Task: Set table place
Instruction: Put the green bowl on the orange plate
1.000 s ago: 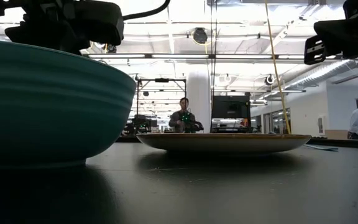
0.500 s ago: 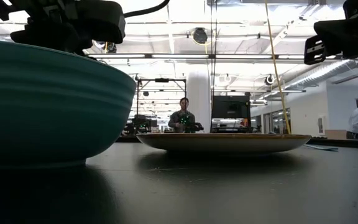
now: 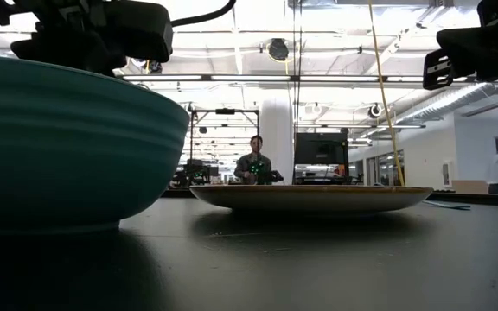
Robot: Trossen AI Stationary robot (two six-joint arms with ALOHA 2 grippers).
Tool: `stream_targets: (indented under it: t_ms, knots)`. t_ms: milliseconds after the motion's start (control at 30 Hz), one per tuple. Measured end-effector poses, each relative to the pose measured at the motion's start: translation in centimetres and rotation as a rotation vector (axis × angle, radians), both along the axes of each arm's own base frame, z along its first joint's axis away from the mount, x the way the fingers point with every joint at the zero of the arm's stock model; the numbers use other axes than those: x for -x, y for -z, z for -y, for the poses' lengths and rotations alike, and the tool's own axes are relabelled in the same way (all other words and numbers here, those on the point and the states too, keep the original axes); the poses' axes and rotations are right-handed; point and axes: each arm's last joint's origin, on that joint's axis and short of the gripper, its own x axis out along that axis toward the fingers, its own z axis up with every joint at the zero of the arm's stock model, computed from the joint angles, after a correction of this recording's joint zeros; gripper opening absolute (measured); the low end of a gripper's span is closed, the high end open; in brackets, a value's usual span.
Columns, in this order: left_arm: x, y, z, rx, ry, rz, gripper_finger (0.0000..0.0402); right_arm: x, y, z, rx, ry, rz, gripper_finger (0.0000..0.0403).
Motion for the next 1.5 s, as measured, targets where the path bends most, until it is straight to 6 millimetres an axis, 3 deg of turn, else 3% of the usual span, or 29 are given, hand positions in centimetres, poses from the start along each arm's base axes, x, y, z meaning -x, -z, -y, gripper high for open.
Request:
stream_targets:
  t_ms: [867,1500]
  knots:
    - [0.24,0.42,-0.25,-0.055,-0.014,-0.003,0.0215,0.00,0.01,0.00,0.000,0.000,0.000,0.0000]
    - [0.11,0.36,-0.18,-0.055,0.029,0.016,0.0010,0.00,0.00,0.00,0.000,0.000,0.000,0.0000]
